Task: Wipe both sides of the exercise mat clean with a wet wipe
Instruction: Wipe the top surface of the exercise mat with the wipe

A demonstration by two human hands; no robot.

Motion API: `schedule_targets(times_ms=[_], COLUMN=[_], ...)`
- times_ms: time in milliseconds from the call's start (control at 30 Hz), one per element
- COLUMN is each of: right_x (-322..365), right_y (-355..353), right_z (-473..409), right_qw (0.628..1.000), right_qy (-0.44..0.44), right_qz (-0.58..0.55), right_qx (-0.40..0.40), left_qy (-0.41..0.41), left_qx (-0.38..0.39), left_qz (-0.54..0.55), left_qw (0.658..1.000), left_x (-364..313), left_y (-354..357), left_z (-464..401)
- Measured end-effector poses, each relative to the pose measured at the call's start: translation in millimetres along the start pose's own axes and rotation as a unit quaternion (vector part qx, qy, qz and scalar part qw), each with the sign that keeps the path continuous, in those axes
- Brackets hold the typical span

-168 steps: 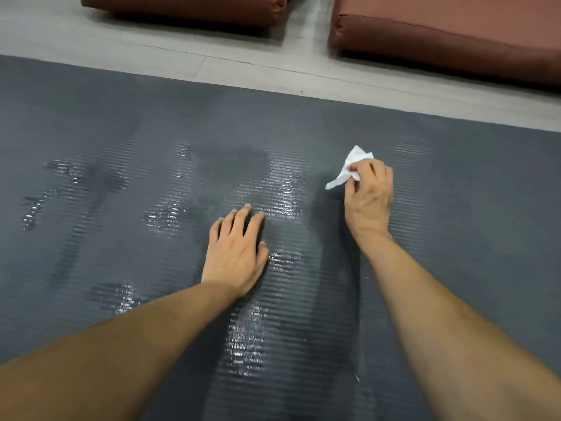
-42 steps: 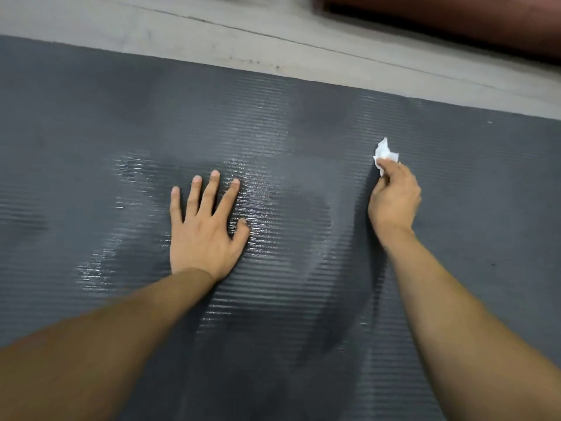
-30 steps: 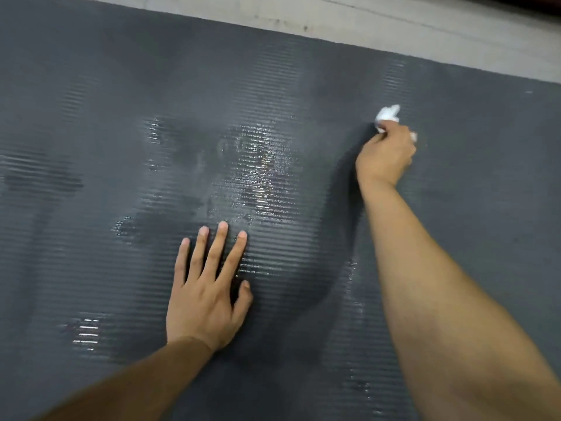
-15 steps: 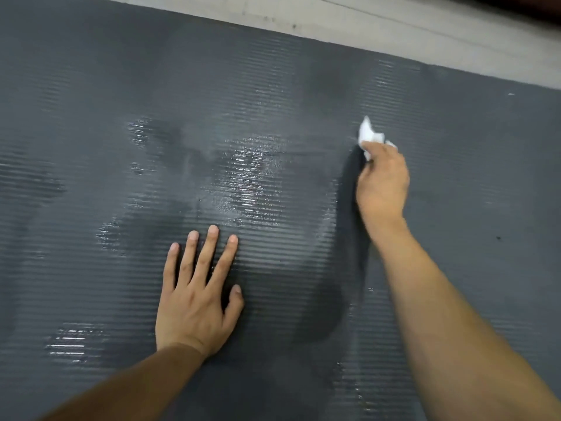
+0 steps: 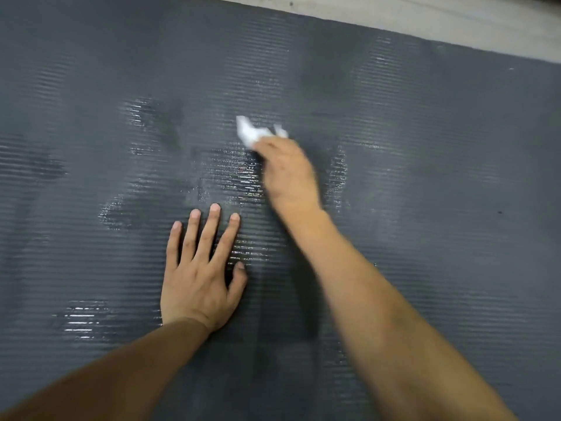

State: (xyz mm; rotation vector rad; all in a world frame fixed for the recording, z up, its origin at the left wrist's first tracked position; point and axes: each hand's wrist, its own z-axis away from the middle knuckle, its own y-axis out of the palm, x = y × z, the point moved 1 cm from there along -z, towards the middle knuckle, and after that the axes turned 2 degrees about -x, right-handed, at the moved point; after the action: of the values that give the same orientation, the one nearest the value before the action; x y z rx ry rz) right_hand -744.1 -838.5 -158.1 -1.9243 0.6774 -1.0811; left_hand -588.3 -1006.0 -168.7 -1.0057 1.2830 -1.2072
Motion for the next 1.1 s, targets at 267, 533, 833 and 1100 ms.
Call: schedule_targets(times_ms=[267, 533, 833, 1100], right_x=[-58, 67, -40, 86], right_y=[-56, 35, -54, 32], right_z=[42, -37, 49, -3], right_qw=[0.869, 0.996, 0.877, 0.993], right_qy=[0.432, 0.058, 0.436, 0.060], right_qz=[0.071, -0.059, 0.068, -0.072], right_qx=[-0.232, 0.031, -0.190, 0.073], left_qy=[-0.002, 0.002, -0.002, 0.001], left_qx=[-0.017, -0.033, -0.040, -0.054], left_qz=[0.004, -0.008, -0.005, 0.001], left_qw=[1.000, 0.999, 0.999, 0.999], left_x=[-3, -2, -3, -2], left_y=[1, 4, 3, 7], left_z=[0, 1, 0, 0])
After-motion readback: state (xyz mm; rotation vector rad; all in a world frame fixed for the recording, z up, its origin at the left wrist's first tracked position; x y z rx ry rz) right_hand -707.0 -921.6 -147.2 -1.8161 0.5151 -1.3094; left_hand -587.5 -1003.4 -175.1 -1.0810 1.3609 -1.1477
